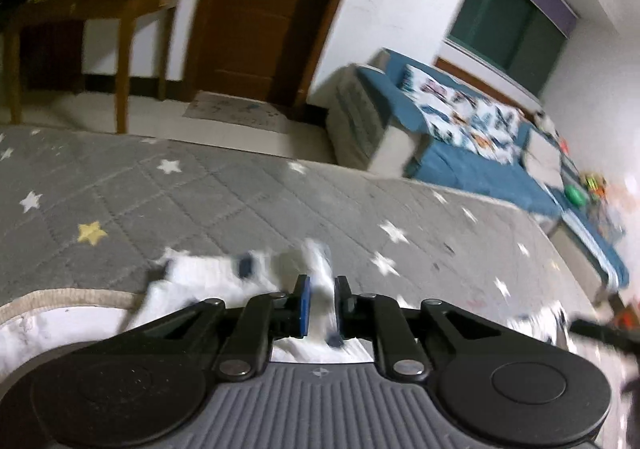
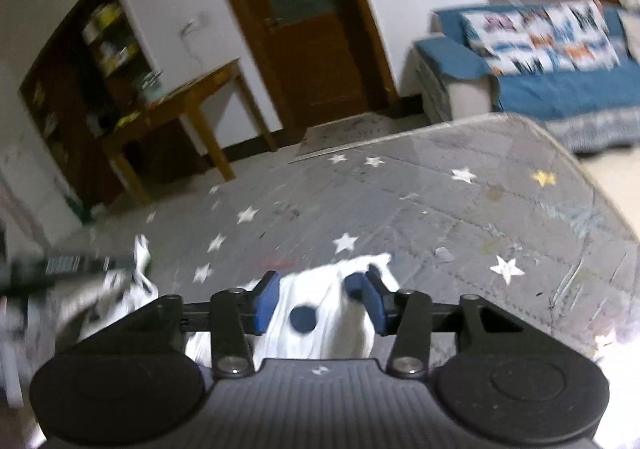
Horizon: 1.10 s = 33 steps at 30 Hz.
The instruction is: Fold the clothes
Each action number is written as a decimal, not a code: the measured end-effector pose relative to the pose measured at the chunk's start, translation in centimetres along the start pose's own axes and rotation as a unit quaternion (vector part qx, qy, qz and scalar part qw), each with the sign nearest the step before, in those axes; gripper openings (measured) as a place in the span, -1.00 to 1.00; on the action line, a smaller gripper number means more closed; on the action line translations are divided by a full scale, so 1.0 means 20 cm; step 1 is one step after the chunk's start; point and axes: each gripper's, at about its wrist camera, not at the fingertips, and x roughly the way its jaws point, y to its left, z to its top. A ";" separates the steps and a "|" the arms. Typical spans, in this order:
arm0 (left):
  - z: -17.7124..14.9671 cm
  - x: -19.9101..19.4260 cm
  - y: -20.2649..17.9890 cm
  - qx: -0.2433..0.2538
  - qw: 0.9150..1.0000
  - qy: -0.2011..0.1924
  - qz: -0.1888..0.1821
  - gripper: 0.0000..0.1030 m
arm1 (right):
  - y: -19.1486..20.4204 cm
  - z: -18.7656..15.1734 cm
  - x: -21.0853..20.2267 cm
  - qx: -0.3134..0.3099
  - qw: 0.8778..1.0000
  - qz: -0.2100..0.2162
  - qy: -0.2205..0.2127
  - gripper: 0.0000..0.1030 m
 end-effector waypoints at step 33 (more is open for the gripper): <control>-0.12 -0.11 -0.01 0.010 0.999 0.021 -0.030 -0.20 | 0.84 -0.57 -0.08 -0.364 0.908 0.176 0.107 -0.88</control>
